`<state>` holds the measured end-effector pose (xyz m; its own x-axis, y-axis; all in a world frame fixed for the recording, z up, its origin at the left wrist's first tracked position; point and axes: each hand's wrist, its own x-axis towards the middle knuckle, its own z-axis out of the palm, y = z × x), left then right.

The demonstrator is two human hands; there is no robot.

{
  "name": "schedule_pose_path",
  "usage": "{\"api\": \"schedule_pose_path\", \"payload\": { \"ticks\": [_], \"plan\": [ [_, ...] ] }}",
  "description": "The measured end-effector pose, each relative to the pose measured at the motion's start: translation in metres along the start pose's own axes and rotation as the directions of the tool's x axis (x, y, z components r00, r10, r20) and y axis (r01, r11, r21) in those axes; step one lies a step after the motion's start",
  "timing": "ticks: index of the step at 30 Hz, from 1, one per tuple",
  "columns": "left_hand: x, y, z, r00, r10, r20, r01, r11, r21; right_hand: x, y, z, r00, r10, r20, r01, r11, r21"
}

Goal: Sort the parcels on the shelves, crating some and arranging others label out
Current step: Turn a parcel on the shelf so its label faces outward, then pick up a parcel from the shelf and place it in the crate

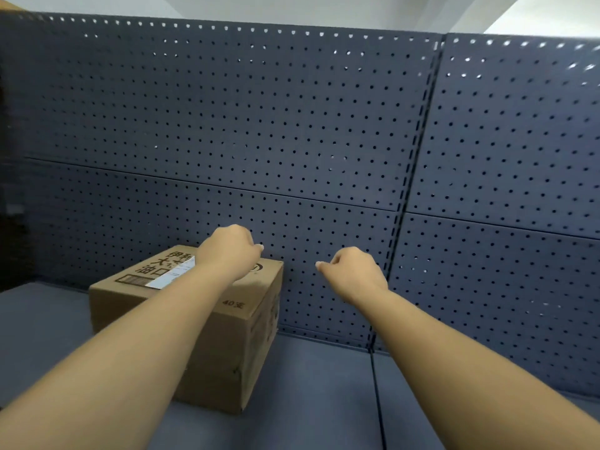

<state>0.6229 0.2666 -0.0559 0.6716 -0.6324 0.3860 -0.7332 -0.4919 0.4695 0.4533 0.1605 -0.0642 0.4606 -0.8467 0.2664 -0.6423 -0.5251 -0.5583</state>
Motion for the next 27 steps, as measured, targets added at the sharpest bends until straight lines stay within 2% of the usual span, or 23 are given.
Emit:
{"api": "schedule_pose_path", "payload": {
  "ticks": [12,27],
  "plan": [
    [-0.060,0.174,0.087,0.963,0.231,0.140,-0.215,0.969,-0.122,-0.035,0.153,-0.111,0.985,0.055,-0.166,-0.076,0.989,-0.123],
    [-0.167,0.382,0.207,0.887,0.350,0.300,-0.278,0.926,-0.257,-0.091,0.370,-0.256,0.926,0.226,-0.301,-0.277,0.951,-0.140]
  ]
}}
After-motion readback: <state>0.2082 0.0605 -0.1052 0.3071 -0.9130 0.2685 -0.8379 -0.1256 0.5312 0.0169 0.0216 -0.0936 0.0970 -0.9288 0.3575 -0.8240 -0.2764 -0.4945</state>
